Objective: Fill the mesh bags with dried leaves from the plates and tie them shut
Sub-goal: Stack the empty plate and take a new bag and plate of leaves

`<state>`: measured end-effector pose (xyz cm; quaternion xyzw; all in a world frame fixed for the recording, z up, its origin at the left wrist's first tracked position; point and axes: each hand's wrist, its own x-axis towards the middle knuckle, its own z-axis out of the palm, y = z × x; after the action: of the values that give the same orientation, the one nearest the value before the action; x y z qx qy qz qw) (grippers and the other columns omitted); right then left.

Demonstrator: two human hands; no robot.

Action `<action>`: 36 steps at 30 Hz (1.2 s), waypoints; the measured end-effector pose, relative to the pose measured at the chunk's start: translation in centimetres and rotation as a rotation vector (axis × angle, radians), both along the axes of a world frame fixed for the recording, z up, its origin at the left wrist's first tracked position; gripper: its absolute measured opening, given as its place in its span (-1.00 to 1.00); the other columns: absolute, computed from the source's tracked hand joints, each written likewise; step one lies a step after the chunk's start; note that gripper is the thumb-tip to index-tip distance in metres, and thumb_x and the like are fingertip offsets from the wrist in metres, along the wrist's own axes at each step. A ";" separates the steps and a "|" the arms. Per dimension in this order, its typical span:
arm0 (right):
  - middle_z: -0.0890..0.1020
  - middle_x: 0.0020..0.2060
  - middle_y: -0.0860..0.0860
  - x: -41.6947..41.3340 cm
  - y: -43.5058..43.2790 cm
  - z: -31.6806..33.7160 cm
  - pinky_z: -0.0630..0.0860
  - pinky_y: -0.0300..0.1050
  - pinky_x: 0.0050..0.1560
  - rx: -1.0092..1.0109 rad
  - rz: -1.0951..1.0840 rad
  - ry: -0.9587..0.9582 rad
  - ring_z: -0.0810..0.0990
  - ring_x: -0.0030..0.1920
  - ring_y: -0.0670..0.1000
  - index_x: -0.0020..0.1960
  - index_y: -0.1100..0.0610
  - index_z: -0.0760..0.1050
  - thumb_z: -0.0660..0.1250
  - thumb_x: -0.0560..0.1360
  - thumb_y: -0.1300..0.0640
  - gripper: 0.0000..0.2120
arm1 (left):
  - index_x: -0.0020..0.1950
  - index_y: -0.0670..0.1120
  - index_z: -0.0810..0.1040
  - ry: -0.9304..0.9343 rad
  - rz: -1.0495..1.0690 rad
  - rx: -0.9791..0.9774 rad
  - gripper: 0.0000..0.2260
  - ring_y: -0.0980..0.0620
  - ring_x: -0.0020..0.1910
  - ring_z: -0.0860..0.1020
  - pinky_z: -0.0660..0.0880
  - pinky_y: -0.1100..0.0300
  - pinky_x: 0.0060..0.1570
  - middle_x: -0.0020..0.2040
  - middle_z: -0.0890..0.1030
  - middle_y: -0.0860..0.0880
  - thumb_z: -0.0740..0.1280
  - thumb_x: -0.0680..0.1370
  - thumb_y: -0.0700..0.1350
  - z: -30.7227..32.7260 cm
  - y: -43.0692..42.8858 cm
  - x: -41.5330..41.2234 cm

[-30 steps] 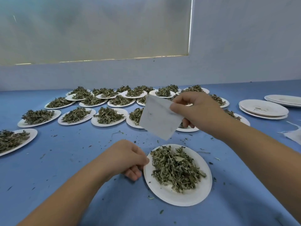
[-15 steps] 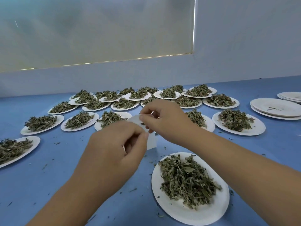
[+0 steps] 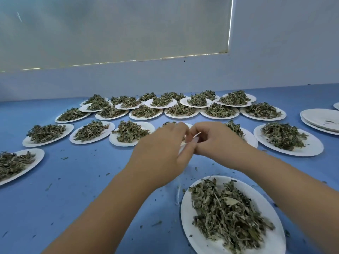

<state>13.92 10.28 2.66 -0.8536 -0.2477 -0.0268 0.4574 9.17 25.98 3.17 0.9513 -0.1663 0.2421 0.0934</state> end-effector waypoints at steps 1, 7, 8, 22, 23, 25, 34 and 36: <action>0.51 -0.54 -0.20 0.0 -0.4 -0.6 0.31 -0.44 -0.46 -0.024 -0.014 0.014 0.40 -0.52 -0.22 -0.25 0.02 0.56 0.41 0.36 0.27 -0.84 | 0.18 0.09 0.39 0.033 -0.015 0.004 -0.70 0.11 -0.15 0.40 0.36 0.14 -0.24 -0.04 0.42 0.15 0.06 0.58 0.21 -0.6 -0.2 0.2; 0.64 -0.43 -0.01 -0.1 -1.4 -2.7 0.52 -0.03 -0.24 0.081 -0.044 0.066 0.64 -0.31 0.07 -0.20 0.05 0.57 0.44 0.36 0.26 -0.86 | 0.16 0.14 0.37 0.122 -0.033 -0.039 -0.69 0.21 -0.32 0.34 0.28 0.19 -0.28 -0.09 0.35 0.18 0.12 0.50 0.25 -2.8 0.5 0.3; 0.65 -0.42 0.01 -0.2 -1.4 -2.7 0.50 -0.04 -0.24 0.085 -0.043 0.060 0.64 -0.30 0.08 -0.21 0.02 0.57 0.47 0.35 0.22 -0.86 | 0.13 0.16 0.38 0.146 -0.030 -0.048 -0.69 0.19 -0.28 0.37 0.33 0.20 -0.27 -0.10 0.37 0.18 0.10 0.48 0.26 -2.8 0.7 0.3; 0.68 -0.35 0.02 -1.4 -1.0 -3.1 0.60 -0.16 -0.21 0.231 -0.064 0.025 0.69 -0.33 -0.05 -0.26 0.03 0.54 0.45 0.41 0.18 -0.87 | -0.10 0.11 0.42 0.351 0.222 -0.537 -0.93 0.04 -0.40 0.62 0.60 -0.01 -0.25 -0.27 0.55 0.04 0.26 0.49 0.07 -2.9 1.7 0.3; 0.68 -0.35 0.01 -1.5 -1.0 -3.2 0.60 -0.21 -0.23 0.238 -0.062 0.033 0.69 -0.33 -0.06 -0.26 0.04 0.54 0.45 0.41 0.18 -0.87 | -0.09 0.09 0.43 0.371 0.222 -0.587 -0.94 0.03 -0.42 0.63 0.61 -0.03 -0.26 -0.26 0.55 0.03 0.27 0.50 0.04 -2.8 1.8 0.4; 0.69 -0.35 -0.01 -1.4 -0.9 -3.2 0.61 -0.21 -0.23 0.235 -0.069 0.035 0.69 -0.33 -0.06 -0.26 0.03 0.53 0.45 0.41 0.17 -0.87 | -0.05 0.03 0.44 0.426 0.191 -0.769 -0.95 0.01 -0.43 0.65 0.64 -0.01 -0.32 -0.19 0.55 -0.01 0.29 0.52 -0.06 -2.6 1.9 0.6; 0.67 -0.35 -0.03 -1.5 -1.2 -3.1 0.49 -0.34 -0.34 0.193 -0.098 0.019 0.66 -0.36 -0.06 -0.27 0.00 0.54 0.46 0.41 0.14 -0.86 | 0.03 -0.12 0.50 0.638 0.083 -1.089 -0.92 -0.05 -0.46 0.60 0.47 0.28 -0.48 -0.13 0.60 -0.25 0.29 0.54 -0.20 -3.1 1.4 1.4; 0.67 -0.35 -0.03 -1.5 -1.2 -3.1 0.57 -0.22 -0.26 0.194 -0.106 0.013 0.66 -0.35 -0.06 -0.25 0.00 0.54 0.46 0.42 0.13 -0.87 | 0.03 -0.14 0.52 0.650 0.050 -1.157 -0.93 -0.03 -0.47 0.58 0.47 0.29 -0.50 -0.26 0.59 -0.20 0.29 0.56 -0.21 -3.3 1.2 1.6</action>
<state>12.37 9.09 -0.40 -0.8174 -0.1955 -0.0691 0.5374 10.75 27.16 -0.10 0.7759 0.0493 -0.0048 0.6289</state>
